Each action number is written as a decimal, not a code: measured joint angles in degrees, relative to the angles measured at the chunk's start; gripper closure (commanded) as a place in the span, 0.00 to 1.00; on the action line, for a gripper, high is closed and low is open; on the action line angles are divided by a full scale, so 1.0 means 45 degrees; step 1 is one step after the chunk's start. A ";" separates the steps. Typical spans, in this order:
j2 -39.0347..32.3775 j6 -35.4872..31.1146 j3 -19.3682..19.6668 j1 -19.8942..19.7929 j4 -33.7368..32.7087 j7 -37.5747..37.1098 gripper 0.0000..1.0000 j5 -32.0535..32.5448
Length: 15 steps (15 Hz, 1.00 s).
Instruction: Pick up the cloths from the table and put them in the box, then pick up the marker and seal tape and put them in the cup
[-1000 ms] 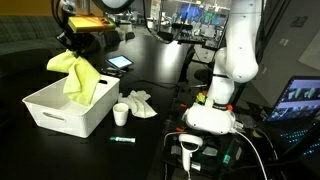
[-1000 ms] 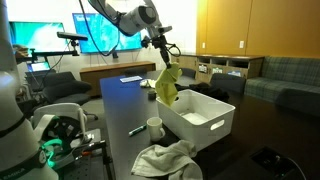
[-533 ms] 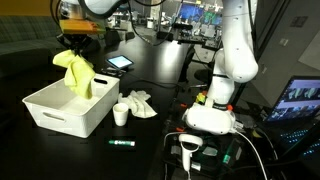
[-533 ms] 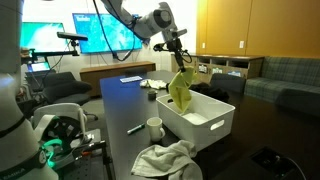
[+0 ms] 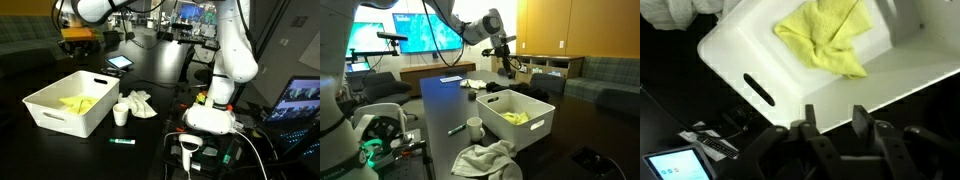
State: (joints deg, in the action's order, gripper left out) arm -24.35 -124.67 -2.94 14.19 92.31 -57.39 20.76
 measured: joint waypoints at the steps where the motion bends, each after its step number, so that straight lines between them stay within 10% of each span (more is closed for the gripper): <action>1: -0.0009 0.0059 0.0000 -0.0001 0.0099 0.0403 0.16 -0.0040; 4: 0.0161 0.0123 -0.0091 -0.0002 0.0754 0.2075 0.00 -0.0410; 15: 0.2160 -0.0488 -0.0969 0.0352 0.5840 0.4415 0.00 -0.0921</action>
State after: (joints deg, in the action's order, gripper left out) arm -14.63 -126.87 -7.30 15.78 118.59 -37.53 16.61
